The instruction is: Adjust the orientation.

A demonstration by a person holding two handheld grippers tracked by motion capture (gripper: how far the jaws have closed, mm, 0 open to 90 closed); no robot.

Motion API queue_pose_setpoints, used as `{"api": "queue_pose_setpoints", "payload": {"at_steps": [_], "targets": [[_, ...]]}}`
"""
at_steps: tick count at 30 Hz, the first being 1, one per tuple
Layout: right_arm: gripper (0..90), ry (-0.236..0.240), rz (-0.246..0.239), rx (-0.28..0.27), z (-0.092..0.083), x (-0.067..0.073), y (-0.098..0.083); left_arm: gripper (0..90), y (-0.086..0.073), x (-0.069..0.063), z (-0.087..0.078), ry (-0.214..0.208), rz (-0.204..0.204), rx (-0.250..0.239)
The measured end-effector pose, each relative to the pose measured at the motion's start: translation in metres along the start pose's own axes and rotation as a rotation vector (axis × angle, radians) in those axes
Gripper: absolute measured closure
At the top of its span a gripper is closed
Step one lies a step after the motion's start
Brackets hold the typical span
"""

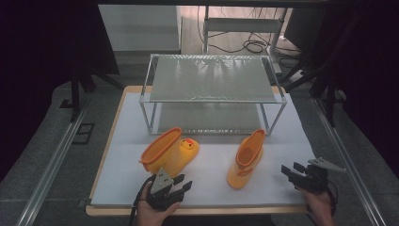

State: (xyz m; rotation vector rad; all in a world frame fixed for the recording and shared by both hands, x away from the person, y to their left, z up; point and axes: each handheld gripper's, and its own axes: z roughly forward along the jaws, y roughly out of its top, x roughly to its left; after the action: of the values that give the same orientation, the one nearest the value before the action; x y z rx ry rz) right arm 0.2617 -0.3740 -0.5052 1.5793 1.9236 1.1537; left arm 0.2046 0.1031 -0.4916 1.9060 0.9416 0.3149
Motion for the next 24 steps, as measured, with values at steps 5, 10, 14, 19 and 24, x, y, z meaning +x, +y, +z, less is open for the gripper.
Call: {"api": "queue_pose_setpoints", "payload": {"at_steps": [5,10,14,19,24], "targets": [[38.5,0.003,-0.004,-0.003,-0.001,0.001,0.001,52.5,0.007,-0.002,0.000,-0.020,0.002,0.013],[38.6,-0.001,0.000,0.001,-0.001,-0.001,0.000,50.9,0.014,-0.003,0.001,-0.033,0.008,0.036],[38.6,0.002,0.002,0.002,0.000,0.000,0.000,50.3,0.023,-0.009,-0.001,-0.057,0.022,0.076],[38.6,0.006,-0.007,0.010,0.001,0.002,0.000,49.1,0.047,-0.019,-0.005,-0.091,0.073,0.119],[38.6,0.005,-0.005,0.006,0.000,0.000,0.000,48.8,0.067,-0.018,0.003,-0.143,0.093,0.218]]}}
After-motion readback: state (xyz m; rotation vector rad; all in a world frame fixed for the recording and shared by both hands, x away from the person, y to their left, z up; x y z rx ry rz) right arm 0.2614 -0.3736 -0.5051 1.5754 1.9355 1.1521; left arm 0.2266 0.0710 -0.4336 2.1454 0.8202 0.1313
